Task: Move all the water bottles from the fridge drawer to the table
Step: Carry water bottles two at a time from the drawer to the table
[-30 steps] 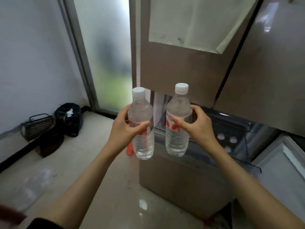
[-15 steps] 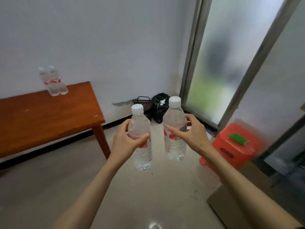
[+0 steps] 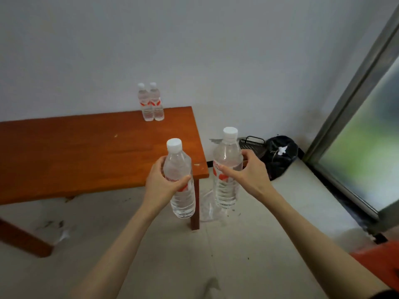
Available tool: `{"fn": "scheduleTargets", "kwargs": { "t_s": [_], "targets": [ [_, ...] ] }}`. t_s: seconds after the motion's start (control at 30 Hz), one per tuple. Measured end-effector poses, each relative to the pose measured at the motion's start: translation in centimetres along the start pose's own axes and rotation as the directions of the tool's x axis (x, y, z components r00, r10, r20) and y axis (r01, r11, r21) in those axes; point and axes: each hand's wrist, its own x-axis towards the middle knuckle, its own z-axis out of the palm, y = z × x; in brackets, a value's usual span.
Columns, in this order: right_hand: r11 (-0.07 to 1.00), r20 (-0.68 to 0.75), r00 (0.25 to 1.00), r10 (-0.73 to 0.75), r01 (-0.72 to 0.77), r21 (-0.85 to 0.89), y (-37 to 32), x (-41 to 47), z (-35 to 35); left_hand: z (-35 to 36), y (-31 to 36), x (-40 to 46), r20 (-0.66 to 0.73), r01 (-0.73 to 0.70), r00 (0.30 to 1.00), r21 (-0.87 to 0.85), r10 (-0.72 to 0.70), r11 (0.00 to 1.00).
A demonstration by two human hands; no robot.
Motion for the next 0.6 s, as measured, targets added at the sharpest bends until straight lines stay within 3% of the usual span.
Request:
{"fn": "scheduleTargets", "kwargs": {
  "t_s": [0.23,0.6],
  "targets": [
    [0.999,0.123,0.991,-0.052,0.053,-0.007,-0.7,14.1,5.7,-0.5,-2.7,12.3,-0.092,0.058,0.994,0.023,-0.056,0.998],
    [0.999,0.229,0.973,0.013,-0.002,-0.052,-0.9,31.2,12.9,0.0,-6.3,28.3,-0.160,0.233,0.962,0.053,-0.222,0.971]
  ]
}}
